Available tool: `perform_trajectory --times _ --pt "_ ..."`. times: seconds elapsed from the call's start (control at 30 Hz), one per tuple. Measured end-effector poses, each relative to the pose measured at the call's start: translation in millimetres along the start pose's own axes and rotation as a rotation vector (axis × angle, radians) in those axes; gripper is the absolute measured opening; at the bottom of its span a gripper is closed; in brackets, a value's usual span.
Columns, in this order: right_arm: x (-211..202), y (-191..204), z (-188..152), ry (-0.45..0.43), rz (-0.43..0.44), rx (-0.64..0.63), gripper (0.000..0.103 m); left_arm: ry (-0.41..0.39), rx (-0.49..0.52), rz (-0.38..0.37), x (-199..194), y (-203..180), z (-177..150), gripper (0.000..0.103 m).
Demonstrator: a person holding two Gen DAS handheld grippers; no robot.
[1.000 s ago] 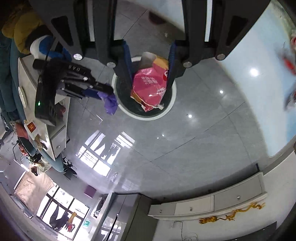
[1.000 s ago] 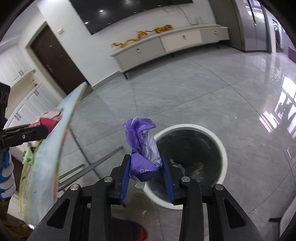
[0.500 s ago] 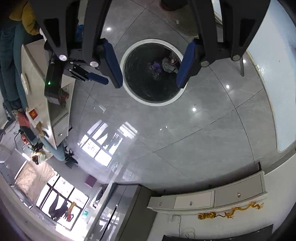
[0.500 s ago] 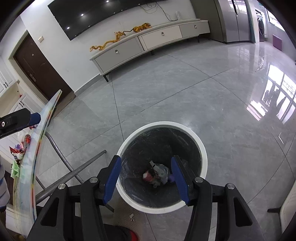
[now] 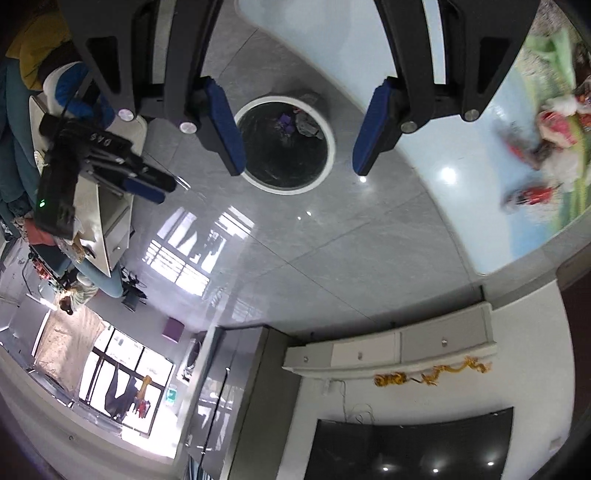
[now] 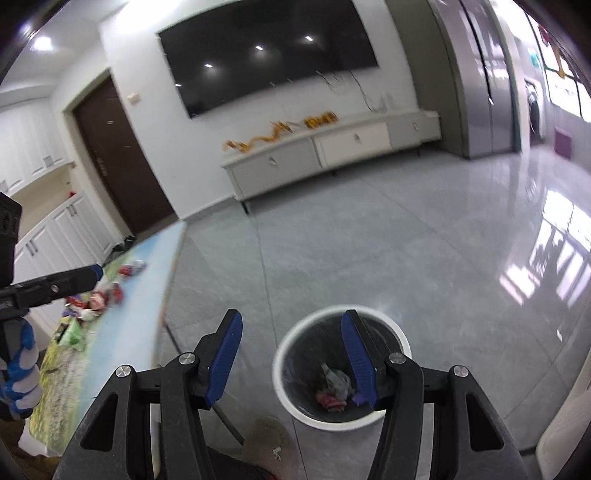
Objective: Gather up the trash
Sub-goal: 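Move both open tools back over the trash on the table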
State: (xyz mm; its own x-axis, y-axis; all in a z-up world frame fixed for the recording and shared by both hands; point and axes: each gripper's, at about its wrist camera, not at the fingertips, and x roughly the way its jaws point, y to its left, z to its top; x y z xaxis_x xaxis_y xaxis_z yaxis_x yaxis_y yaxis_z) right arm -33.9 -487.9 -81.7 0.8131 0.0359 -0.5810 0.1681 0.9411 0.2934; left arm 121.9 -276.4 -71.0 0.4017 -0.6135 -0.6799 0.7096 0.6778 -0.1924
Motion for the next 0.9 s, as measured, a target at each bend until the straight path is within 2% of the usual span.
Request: perform_trajectory --times 0.2,0.33,0.53,0.7,0.9 --pt "-29.2 59.3 14.1 -0.053 0.064 -0.117 0.054 -0.090 -0.061 0.085 -78.5 54.3 -32.7 0.059" --pt "-39.2 104.2 22.8 -0.064 0.110 -0.199 0.054 -0.142 -0.149 0.147 -127.2 105.3 -70.6 0.059" --pt "-31.9 163.6 27.7 -0.041 0.178 -0.291 0.054 -0.183 -0.272 0.245 -172.1 174.0 -125.4 0.059" --pt "-5.7 197.5 26.7 0.003 0.232 -0.329 0.050 -0.146 -0.349 0.290 -173.8 214.1 -152.9 0.059" --pt "39.7 222.9 13.4 0.097 0.274 -0.363 0.048 -0.066 -0.372 0.296 -131.7 233.0 -156.2 0.059"
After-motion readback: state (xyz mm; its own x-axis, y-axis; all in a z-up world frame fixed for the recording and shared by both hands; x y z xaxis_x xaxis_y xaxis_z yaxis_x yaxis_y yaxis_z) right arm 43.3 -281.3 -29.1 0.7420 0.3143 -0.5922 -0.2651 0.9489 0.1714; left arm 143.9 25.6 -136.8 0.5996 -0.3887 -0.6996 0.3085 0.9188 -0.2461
